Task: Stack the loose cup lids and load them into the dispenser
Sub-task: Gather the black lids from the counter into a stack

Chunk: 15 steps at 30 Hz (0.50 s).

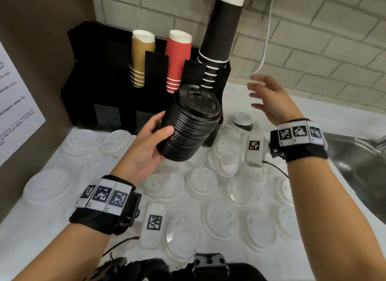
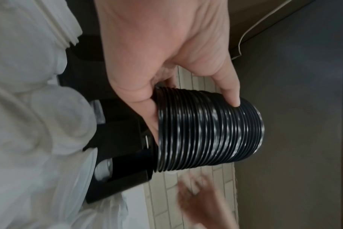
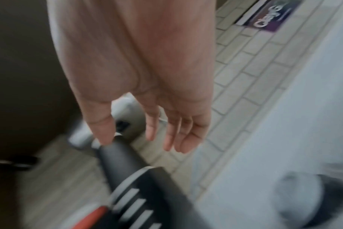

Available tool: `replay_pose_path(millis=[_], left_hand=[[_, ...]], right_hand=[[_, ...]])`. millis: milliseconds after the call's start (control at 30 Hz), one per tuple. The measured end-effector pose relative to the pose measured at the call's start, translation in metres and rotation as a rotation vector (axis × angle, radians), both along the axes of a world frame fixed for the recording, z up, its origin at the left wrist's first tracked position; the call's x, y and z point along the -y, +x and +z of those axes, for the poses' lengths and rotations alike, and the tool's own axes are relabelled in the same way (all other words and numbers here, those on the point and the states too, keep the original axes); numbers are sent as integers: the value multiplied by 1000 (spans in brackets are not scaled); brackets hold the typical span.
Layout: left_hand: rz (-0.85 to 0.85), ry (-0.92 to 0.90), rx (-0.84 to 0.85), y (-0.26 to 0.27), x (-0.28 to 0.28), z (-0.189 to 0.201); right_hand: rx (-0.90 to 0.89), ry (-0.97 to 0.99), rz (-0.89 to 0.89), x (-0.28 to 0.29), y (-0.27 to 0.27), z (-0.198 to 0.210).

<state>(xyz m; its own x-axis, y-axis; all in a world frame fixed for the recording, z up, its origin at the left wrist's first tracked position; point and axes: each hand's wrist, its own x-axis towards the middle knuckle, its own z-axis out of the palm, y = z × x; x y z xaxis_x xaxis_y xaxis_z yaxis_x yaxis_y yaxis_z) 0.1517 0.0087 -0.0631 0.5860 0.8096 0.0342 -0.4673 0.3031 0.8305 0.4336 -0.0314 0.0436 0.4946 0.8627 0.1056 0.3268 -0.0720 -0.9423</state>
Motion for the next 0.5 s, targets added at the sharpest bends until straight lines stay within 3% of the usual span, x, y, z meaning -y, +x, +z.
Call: replay_pose_path(millis=[67, 133, 300, 500], left_hand=[[32, -4, 12, -4, -5, 3], [59, 3, 11, -8, -9, 5], [100, 17, -24, -14, -14, 6], [120, 51, -65, -20, -23, -1]], right_hand=[[-26, -227, -89, -22, 31, -28], [64, -474, -101, -43, 57, -55], [579, -909, -113, -82, 95, -87], [754, -1048, -34, -104, 113, -112]])
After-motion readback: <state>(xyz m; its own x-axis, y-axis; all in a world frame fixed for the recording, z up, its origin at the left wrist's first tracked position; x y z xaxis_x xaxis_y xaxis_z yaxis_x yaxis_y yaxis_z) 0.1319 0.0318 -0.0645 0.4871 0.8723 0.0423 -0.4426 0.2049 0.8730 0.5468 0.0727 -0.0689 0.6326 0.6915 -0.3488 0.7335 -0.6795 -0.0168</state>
